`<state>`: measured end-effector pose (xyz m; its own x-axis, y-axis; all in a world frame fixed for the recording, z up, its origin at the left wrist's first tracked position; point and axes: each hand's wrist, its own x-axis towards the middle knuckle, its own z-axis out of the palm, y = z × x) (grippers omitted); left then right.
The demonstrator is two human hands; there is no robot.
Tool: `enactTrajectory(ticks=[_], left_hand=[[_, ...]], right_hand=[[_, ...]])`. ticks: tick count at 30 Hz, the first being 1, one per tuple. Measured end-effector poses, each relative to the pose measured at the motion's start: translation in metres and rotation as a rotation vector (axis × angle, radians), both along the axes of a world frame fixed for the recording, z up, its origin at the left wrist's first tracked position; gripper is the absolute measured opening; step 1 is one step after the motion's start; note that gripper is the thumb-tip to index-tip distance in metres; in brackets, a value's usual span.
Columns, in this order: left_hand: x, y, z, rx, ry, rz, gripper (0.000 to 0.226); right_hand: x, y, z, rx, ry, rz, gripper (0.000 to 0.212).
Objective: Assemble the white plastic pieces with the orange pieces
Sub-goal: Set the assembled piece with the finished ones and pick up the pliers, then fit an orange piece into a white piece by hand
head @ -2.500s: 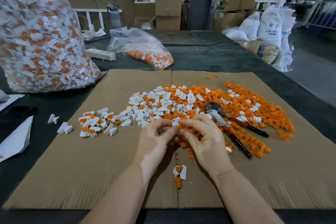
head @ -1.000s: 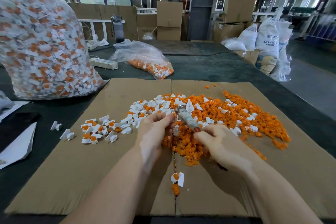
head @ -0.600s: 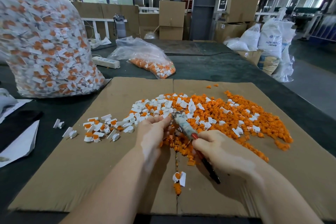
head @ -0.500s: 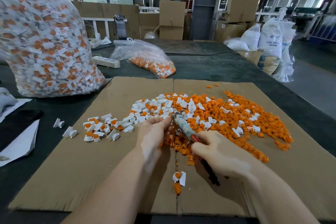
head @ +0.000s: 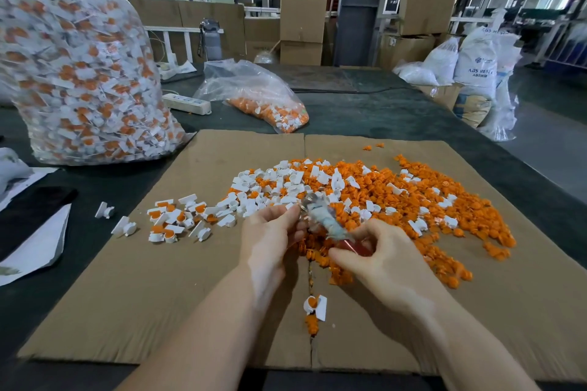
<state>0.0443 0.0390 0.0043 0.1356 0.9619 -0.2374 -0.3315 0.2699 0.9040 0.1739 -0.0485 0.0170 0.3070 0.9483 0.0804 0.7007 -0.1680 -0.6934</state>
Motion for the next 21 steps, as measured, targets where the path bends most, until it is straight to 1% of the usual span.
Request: enactTrajectory(ticks=[3,6,8,10,12,14,15,16,17,19,21], left_hand=[[-0.005,-0.004,-0.009,0.124,0.129,-0.01,0.004],[-0.005,-0.009,-0.017,0.271,0.295,-0.026,0.012],[-0.005,-0.01,-0.019,0.356,0.407,-0.036,0.016],[-0.004,-0.01,-0.02,0.416,0.496,-0.051,0.018],[-0.004,-0.01,-0.021,0.435,0.537,-0.058,0.017],[-0.005,-0.01,-0.021,0.43,0.52,-0.057,0.014],[-0.005,-0.01,-0.02,0.43,0.51,-0.062,0.013],[-0.006,-0.01,-0.02,0.434,0.51,-0.07,0.013],[-0.006,-0.011,-0.02,0.44,0.511,-0.081,0.012],[-0.007,-0.01,-0.019,0.445,0.506,-0.1,0.012],[-0.007,-0.01,-0.019,0.454,0.514,-0.113,0.012]], right_hand=[[0.016,0.005,-0.007,0.066,-0.129,-0.158,0.041],[0.033,0.011,-0.014,0.067,-0.315,-0.302,0.05],[0.041,0.013,-0.019,0.048,-0.424,-0.34,0.055],[0.047,0.015,-0.022,0.011,-0.491,-0.346,0.061],[0.05,0.016,-0.022,-0.051,-0.547,-0.35,0.067],[0.046,0.015,-0.022,-0.102,-0.655,-0.369,0.07],[0.043,0.014,-0.021,-0.067,-0.7,-0.373,0.068],[0.038,0.015,-0.021,0.022,-0.709,-0.351,0.062],[0.033,0.016,-0.022,0.154,-0.681,-0.287,0.053],[0.016,0.018,-0.024,0.398,-0.577,-0.083,0.031],[-0.003,0.021,-0.027,0.512,-0.489,0.088,0.024]])
